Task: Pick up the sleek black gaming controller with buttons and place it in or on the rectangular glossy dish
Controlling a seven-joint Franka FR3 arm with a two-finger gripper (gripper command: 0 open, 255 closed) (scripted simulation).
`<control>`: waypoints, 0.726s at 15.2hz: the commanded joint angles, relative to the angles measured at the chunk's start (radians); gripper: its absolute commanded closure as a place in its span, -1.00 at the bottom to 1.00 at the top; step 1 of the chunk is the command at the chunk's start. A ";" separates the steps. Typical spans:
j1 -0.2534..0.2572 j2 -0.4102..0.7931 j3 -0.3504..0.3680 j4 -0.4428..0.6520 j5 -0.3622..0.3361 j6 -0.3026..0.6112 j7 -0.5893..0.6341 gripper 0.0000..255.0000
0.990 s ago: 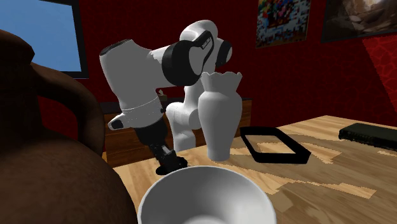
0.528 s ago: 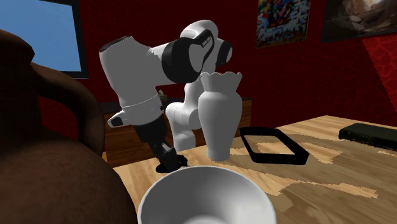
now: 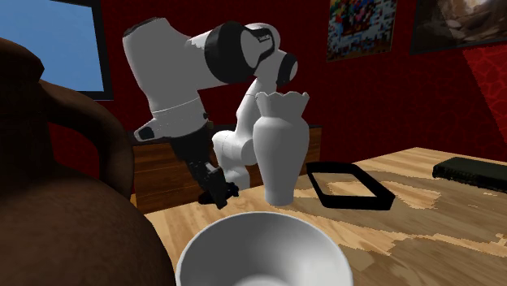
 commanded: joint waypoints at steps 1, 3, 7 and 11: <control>0.001 -0.008 -0.009 0.021 -0.004 -0.028 0.005 1.00; 0.000 -0.012 -0.018 0.043 -0.009 -0.056 0.009 1.00; -0.001 -0.018 -0.035 0.090 -0.019 -0.109 0.017 1.00; -0.003 -0.020 -0.048 0.131 -0.026 -0.151 0.025 1.00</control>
